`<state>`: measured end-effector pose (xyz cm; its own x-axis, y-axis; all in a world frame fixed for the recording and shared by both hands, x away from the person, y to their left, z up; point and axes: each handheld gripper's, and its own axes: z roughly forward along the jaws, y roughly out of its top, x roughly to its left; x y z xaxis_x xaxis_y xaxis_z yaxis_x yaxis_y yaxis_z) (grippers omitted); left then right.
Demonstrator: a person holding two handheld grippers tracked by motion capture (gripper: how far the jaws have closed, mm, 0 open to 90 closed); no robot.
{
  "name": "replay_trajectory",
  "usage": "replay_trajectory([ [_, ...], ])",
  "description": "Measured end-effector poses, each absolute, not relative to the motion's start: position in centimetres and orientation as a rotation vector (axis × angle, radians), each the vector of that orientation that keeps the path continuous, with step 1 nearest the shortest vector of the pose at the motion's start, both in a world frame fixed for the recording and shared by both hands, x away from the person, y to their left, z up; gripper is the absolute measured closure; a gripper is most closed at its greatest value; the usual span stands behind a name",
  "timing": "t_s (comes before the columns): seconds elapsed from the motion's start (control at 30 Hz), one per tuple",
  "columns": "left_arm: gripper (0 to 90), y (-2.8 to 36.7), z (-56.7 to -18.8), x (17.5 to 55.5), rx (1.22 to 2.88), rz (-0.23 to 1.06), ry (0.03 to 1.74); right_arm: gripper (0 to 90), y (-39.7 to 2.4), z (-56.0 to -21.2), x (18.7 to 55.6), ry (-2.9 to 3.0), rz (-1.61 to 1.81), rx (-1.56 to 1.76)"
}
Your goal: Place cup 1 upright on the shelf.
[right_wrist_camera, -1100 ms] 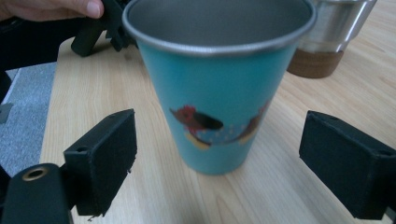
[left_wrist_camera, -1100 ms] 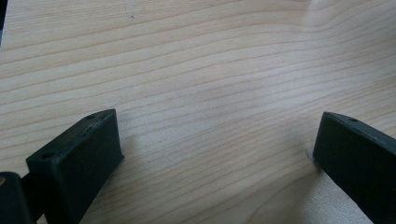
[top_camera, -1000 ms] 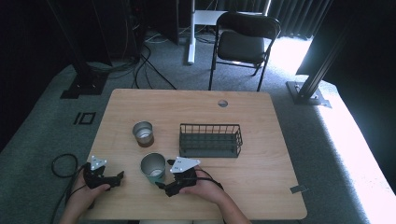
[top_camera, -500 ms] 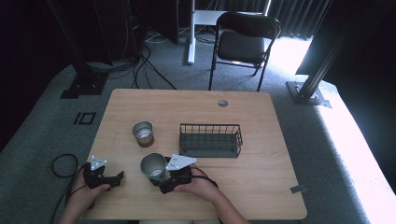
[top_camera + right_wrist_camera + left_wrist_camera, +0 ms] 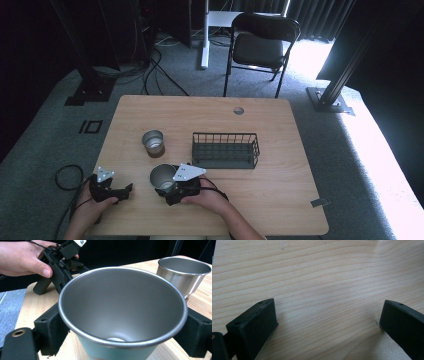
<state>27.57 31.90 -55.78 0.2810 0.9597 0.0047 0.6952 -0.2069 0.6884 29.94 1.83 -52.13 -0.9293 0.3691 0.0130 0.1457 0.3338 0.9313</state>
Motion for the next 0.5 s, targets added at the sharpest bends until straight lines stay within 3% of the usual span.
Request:
replay_trajectory([
  [0.5,1.7,31.9,-55.78,27.57,1.979,0.596,1.48,12.3,2.5,-51.83,29.72,2.397,1.638,0.499],
])
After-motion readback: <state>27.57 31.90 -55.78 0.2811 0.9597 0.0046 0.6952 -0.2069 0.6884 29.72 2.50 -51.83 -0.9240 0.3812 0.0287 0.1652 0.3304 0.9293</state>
